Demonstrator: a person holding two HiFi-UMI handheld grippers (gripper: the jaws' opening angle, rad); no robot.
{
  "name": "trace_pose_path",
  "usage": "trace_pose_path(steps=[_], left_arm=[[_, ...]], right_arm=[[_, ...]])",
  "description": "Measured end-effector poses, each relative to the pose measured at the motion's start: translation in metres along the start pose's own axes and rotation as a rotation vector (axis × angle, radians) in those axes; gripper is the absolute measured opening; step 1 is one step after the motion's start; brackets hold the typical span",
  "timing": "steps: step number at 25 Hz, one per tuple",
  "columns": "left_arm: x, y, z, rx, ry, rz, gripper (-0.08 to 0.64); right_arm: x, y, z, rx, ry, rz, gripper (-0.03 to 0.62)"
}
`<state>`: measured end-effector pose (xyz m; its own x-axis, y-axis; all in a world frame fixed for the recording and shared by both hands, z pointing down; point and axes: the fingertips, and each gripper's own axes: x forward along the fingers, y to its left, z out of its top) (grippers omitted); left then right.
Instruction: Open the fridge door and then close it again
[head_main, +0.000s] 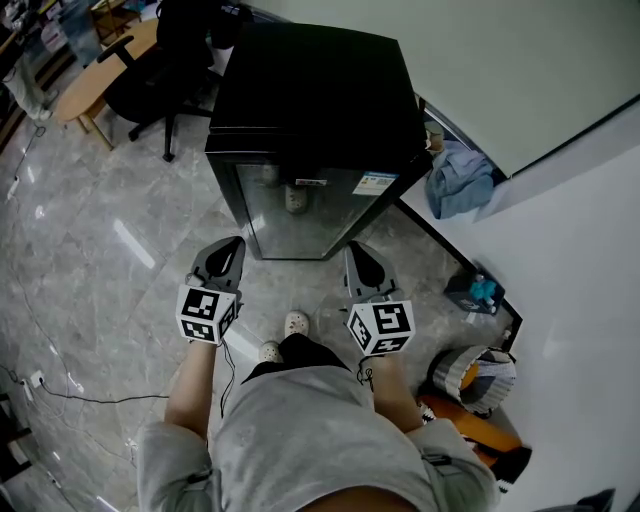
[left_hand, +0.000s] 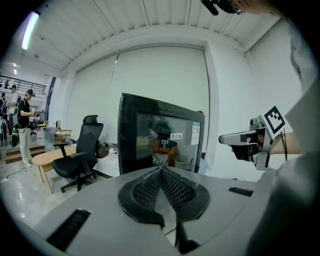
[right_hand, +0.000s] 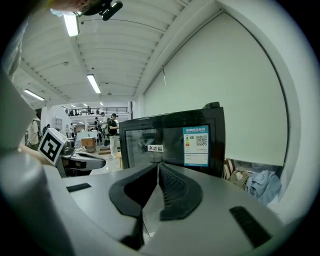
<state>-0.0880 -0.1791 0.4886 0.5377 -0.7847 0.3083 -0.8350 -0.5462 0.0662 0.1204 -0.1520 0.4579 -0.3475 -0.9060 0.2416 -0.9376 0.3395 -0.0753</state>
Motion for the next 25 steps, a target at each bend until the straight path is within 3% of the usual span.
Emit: trace_pose_path(steps=[10,19,25], left_arm=[[-0.049,-0.024,0.035,-0.004,-0.135,-0.033,0.014],[-0.094,-0.027,0.045,0.004,-0.176,0.002,0.014],[-0.116,-0.026,0.056,0.011,-0.246,0.020,0.014]], right_arm=[[-0.033,0.017,0.019,-0.014,-0.064,-0.031,0.025],[-0.064,0.040,0.037,-0.041,-0.119,-0.056,0.026],[-0.079,0.052,0.043,-0.054,-0.146,-0.064,0.025]])
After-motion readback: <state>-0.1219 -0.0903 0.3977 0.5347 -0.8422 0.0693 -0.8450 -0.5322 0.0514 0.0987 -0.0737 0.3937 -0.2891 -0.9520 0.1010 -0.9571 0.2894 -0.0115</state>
